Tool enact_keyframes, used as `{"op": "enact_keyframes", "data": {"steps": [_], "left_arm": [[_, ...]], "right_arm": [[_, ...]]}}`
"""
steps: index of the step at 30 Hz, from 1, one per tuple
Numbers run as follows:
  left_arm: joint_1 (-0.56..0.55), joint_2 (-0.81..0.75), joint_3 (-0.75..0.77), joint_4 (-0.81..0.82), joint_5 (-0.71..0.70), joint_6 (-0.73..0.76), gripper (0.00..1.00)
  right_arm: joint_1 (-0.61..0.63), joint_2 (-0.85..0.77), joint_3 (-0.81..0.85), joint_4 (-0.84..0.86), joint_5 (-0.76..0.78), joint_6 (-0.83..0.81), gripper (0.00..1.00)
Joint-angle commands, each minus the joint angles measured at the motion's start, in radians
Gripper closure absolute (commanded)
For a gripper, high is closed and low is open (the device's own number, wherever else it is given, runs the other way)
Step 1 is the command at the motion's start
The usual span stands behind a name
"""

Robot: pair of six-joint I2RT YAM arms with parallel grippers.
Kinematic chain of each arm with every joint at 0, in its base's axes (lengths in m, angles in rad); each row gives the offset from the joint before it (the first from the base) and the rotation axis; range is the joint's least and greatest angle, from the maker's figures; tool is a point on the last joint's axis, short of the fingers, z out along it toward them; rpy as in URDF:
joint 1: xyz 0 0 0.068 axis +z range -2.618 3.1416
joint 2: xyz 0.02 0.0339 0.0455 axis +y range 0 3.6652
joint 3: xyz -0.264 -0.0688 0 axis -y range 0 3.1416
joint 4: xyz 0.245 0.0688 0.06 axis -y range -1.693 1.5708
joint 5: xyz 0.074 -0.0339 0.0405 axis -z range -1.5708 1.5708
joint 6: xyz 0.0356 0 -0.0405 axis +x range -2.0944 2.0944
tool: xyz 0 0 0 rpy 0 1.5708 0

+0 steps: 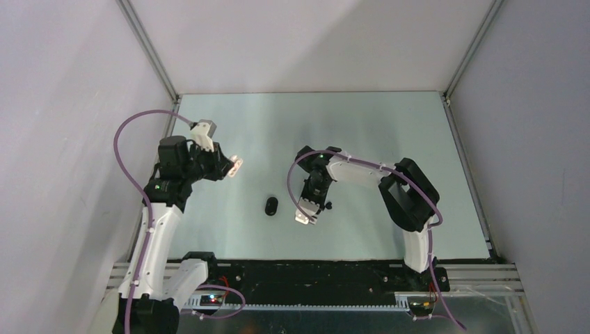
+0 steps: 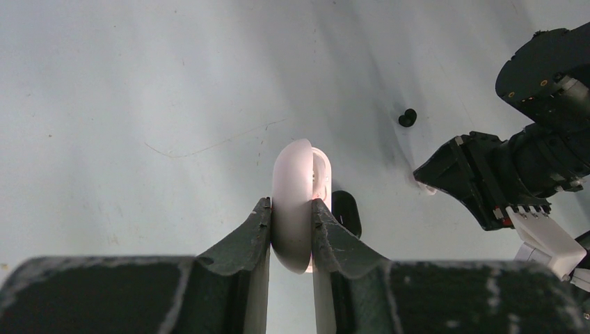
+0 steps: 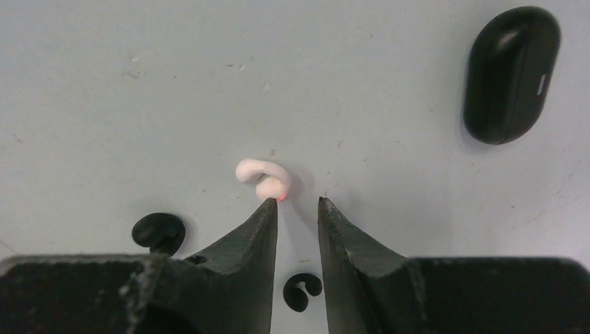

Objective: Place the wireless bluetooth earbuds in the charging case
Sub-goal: Adjust the left earbud at the center of the board.

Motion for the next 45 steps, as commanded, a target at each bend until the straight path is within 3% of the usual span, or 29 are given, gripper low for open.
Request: {"op": "enact_keyframes", "data": {"steps": [1, 45], "left_arm": [[0.008, -0.004, -0.005, 0.02, 0.006, 0.004, 1.0], [0.051, -0.041, -0.044, 0.022, 0.012, -0.008, 1.0]], "right_arm": [[-0.009, 0.011, 0.001, -0.081, 0.021, -0.041, 0.68], [0.059, -0.047, -0.019, -0.098, 0.002, -0.094, 0.63]]}}
